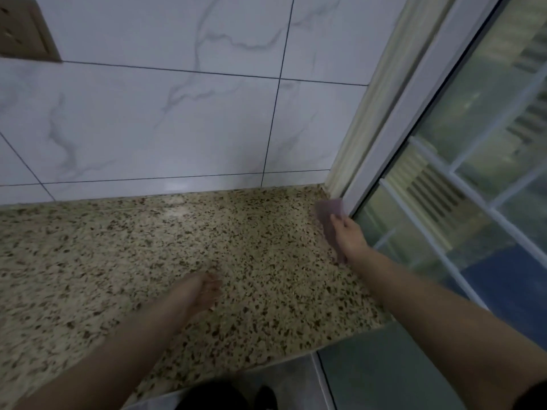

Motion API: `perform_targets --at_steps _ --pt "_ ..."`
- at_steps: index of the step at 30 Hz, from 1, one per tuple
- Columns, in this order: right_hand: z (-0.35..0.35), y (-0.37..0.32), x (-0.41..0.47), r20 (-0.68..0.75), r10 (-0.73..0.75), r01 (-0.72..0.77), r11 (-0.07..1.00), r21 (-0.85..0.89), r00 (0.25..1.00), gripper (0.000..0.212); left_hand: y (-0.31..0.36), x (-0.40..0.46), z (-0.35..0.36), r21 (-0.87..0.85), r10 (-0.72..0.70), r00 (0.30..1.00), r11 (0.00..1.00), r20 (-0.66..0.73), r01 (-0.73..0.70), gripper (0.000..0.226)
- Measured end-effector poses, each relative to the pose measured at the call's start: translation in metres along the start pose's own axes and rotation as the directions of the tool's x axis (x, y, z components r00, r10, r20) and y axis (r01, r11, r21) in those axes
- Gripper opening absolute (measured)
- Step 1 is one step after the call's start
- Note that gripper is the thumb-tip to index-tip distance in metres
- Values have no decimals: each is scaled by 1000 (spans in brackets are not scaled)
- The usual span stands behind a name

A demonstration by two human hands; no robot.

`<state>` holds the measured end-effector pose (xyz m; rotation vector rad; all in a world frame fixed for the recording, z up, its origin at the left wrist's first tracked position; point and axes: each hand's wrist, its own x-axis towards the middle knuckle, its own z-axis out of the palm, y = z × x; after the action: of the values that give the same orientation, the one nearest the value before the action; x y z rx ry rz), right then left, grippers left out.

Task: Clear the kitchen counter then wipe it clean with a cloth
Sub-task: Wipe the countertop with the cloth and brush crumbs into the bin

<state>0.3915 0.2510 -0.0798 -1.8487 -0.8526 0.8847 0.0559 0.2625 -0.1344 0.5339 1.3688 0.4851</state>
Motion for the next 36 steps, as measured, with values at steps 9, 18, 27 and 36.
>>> perform_targets --at_steps 9,18,27,36 --pt "36 105 75 448 -12 376 563 -735 894 69 -7 96 51 869 627 777 355 51 -344 47" --pt "55 144 126 452 -134 468 367 -804 882 71 11 186 91 969 695 678 -124 240 -215 62" --pt "66 147 169 385 -219 440 346 -828 897 77 6 198 90 968 691 680 -134 245 -213 63" --pt "80 122 259 388 -234 452 393 -801 892 63 6 206 89 967 686 682 -151 252 -205 64"
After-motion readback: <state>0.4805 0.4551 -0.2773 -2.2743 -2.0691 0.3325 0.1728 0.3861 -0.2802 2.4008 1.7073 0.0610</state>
